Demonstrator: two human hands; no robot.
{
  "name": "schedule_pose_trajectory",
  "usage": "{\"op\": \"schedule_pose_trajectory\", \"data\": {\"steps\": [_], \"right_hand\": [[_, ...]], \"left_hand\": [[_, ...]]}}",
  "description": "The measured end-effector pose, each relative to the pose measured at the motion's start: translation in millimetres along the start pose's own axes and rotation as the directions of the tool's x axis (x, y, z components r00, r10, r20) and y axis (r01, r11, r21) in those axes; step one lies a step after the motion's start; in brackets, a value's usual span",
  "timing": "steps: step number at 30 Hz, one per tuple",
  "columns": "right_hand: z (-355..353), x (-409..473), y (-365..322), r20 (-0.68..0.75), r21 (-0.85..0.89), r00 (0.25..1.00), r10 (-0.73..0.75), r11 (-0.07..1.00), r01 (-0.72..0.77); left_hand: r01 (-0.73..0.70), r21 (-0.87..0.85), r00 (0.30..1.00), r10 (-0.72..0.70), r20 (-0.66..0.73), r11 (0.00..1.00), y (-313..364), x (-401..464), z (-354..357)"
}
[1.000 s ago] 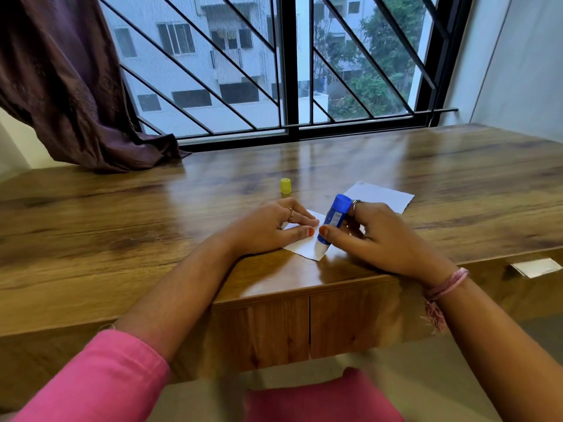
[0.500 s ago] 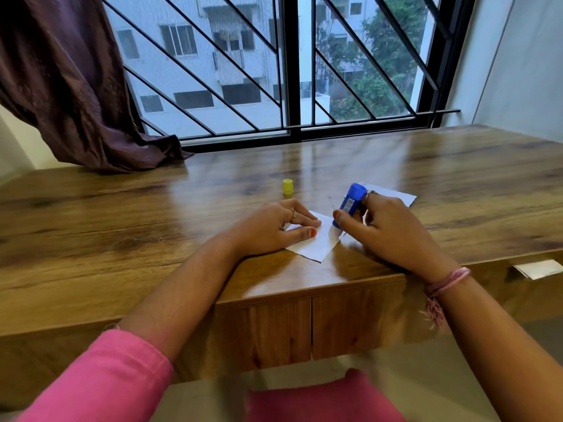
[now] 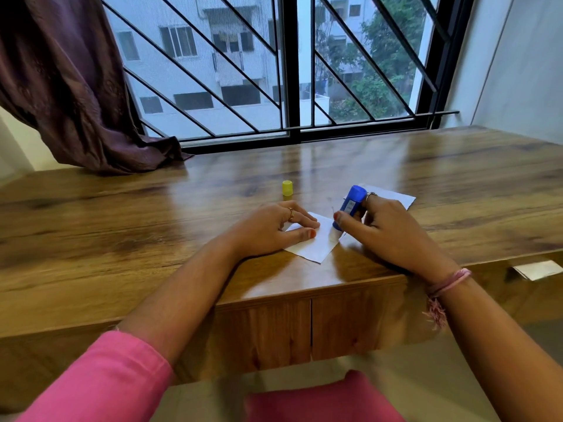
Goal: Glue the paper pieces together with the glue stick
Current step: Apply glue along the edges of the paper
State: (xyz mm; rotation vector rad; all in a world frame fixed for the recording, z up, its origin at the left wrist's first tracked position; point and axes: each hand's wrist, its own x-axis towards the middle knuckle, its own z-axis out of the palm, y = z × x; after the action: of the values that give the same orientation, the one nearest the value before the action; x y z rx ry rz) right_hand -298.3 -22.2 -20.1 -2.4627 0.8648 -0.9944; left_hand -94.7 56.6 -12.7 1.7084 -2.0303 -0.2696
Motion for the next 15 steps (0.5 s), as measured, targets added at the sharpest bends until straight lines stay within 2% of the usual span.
{"op": "schedule_pose_trajectory", "data": {"steps": [3,7,11,15], "right_hand": [[-0.7,1.3,1.0,-0.030,-0.025,0.999,0.023,0.999,-0.024],[-2.3,-2.6,-4.0,0.055,0.068,0.997,-0.057,0.996,0.053],[-2.4,-3.5,-4.1,0.057,0.079,0.996,-0.068,0.995,0.064],[-2.2,-6.0,-10.2,0.135,0.169,0.972,-0.190,0.971,0.167]], "left_hand": [[0.003,-0.012,1.000,-0.003,-0.011,1.000,0.4,-0.7,0.0],[-0.003,-0.006,1.000,0.003,-0.010,1.000,1.5,-0.8,-0.3],[-0.004,-0.022,1.000,0.003,-0.014,1.000,2.0,-0.9,-0.1],[-0.012,-0.037,1.000,0.011,-0.017,0.999,3.7,-2.1,-0.3]]}}
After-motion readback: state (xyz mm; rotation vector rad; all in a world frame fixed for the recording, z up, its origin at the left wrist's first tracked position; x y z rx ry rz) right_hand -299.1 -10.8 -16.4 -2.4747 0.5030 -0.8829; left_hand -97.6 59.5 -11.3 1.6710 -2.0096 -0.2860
